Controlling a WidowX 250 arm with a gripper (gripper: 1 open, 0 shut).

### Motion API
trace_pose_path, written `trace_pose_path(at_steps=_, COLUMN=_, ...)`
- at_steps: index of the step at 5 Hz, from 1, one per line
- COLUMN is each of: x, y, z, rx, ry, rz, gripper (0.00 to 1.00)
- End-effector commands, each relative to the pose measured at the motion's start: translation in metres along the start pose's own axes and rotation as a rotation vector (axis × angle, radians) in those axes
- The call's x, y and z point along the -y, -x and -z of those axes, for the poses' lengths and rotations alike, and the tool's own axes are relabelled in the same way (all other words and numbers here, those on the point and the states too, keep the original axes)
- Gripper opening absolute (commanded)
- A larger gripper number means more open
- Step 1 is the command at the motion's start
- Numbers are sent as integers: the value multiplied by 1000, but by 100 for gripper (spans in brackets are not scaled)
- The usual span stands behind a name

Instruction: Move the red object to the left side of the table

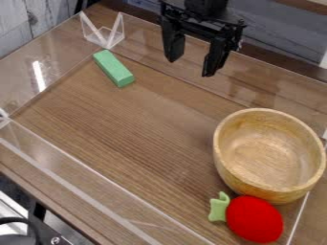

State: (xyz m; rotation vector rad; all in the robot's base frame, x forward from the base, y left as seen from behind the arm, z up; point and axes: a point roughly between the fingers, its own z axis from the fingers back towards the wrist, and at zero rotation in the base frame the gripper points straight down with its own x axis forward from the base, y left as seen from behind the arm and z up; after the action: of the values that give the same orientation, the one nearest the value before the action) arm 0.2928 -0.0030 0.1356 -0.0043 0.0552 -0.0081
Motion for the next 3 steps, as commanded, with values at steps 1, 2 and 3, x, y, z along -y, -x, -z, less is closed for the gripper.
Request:
trace_pose_path(at_steps=1, x=6, y=8, z=10, rx=-23, ry=5, rz=32, gripper=100)
trace_pose_path(at_steps=2, x=24, y=24, z=19, rx=-33, ry=19, rz=111, gripper=100)
trace_pose_path(at_steps=3, x=48, y=44, z=24, rx=-29, ry=24, rz=246, gripper=100)
